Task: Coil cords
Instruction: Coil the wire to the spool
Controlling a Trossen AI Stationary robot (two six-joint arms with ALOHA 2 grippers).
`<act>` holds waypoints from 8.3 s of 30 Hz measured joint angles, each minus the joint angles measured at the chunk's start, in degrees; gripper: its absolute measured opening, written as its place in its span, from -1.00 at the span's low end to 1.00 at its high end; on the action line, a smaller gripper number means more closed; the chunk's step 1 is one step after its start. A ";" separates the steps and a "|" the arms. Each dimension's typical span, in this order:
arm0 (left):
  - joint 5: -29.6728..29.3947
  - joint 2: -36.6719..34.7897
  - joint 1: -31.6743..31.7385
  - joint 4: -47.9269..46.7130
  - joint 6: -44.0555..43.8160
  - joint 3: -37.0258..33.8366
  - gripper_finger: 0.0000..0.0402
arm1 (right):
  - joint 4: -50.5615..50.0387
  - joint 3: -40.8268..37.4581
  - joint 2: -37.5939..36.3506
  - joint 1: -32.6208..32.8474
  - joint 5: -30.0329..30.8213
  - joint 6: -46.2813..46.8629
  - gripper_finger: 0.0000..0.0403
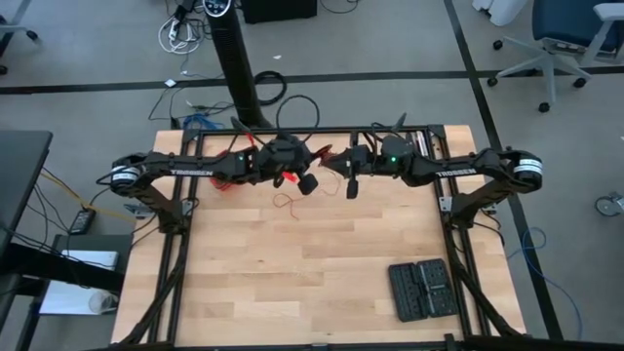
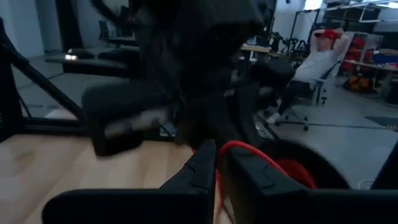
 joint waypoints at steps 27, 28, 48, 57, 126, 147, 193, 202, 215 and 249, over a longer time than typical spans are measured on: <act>0.05 4.91 -0.40 22.57 4.73 -0.17 -1.00 | -3.00 -5.04 0.00 0.41 9.51 -3.66 -0.82; 0.49 4.82 -0.42 23.15 5.22 -0.17 -1.00 | -2.96 -5.46 0.00 0.29 9.47 -3.54 -0.82; 5.86 4.40 -0.61 23.42 6.89 -0.14 -1.00 | 1.51 -12.30 0.02 -1.38 1.35 5.71 -0.80; 11.37 4.38 -0.40 25.78 9.99 -0.14 -1.00 | 10.14 -19.78 0.01 -5.47 -4.77 9.35 -0.82; 12.14 4.62 0.00 17.78 11.35 -0.15 -1.00 | 3.53 -20.28 0.00 -10.58 -1.78 9.91 -0.99; -1.18 4.62 0.00 1.03 11.25 -0.17 -1.00 | 6.22 -14.56 -6.58 -8.26 -10.88 12.90 -1.00; -1.89 4.58 -0.49 19.17 2.35 -0.12 -1.00 | -0.51 -4.09 4.74 1.97 1.58 5.34 -0.70; -6.61 4.60 -1.88 23.41 4.75 -0.12 -1.00 | -9.81 -4.09 0.12 0.58 4.65 5.25 -0.69; -5.23 4.60 -3.81 34.11 8.75 -2.07 -1.00 | -21.60 -4.09 -7.73 -2.13 0.02 4.73 -0.70; -10.35 4.00 -5.79 67.84 8.59 -24.86 -1.00 | -15.83 6.01 10.80 1.34 1.49 8.36 -0.98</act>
